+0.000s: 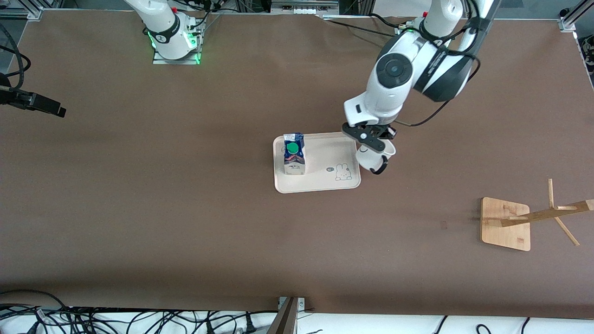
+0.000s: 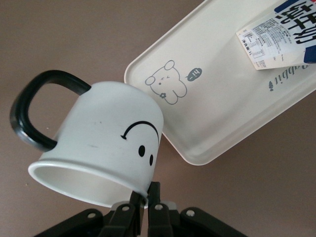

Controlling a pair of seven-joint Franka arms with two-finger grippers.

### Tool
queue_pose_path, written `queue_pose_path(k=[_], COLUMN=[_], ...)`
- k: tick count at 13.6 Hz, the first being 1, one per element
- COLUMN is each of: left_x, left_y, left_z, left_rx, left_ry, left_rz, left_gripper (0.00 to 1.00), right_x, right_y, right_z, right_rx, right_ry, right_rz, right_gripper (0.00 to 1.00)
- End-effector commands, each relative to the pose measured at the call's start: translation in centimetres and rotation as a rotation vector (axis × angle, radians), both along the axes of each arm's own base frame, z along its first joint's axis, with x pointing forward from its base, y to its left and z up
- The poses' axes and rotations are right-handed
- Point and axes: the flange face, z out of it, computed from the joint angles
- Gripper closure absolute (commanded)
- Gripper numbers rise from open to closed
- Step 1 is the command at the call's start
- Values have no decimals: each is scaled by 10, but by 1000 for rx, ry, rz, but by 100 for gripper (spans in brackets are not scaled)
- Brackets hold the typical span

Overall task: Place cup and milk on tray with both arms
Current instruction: 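Carry the white mug off the stand toward the tray with the left gripper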

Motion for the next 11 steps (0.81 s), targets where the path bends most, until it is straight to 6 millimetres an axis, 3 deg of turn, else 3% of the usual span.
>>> queue_pose_path(k=[1,3,7,11], left_x=[5,4,-1,-8], left_y=[-51,-66,-70,-77], left_z=[-23,-36,-65,-75], left_rx=[55,80,105,108], left_ry=[54,64,100,120], left_rz=[71,87,92,85], left_gripper=[100,100,100,100], right_x=[-10,-11,-9,-6], right_y=[2,3,8,8], right_z=[5,4,3,4], right_rx=[-7,-7,-12,-58], right_ry=[-23,-17,-16,-19], right_rz=[85,91,107,198], right_gripper=[0,0,0,0])
